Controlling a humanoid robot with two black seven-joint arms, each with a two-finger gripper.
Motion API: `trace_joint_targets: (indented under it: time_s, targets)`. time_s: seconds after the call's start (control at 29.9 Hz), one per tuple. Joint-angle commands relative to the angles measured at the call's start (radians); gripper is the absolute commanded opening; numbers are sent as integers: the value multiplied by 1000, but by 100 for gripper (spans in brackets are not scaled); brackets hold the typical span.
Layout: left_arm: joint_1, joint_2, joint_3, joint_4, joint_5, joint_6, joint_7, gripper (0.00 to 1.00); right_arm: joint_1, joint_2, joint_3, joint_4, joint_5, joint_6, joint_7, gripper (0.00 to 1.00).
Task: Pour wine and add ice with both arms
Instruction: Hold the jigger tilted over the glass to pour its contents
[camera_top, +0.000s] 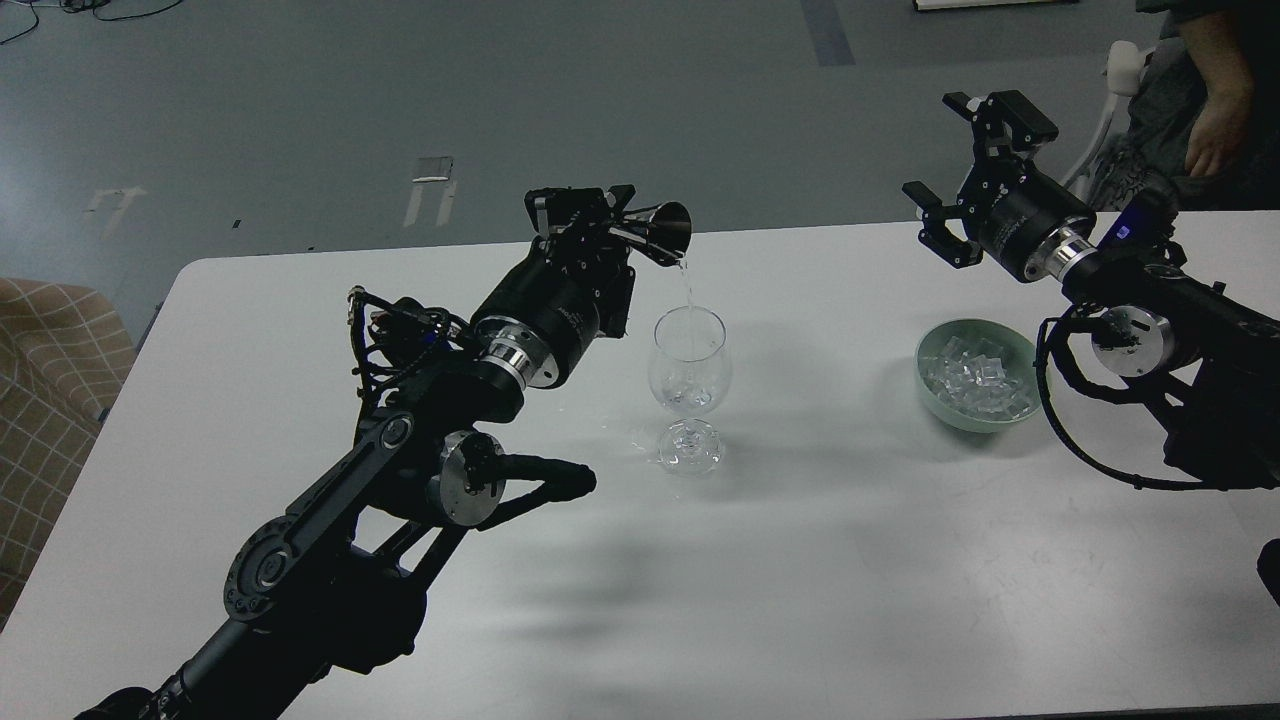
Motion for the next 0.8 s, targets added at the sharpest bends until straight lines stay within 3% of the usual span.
trace_joint_targets:
  time_s: [0.0,0.77]
  targets:
    - [0,4,16,2,19,-1,-12,8,0,0,0,0,0,0,0,100]
    - [6,26,55,14,215,-1,-82,8,-2,3,0,0,0,0,0,100]
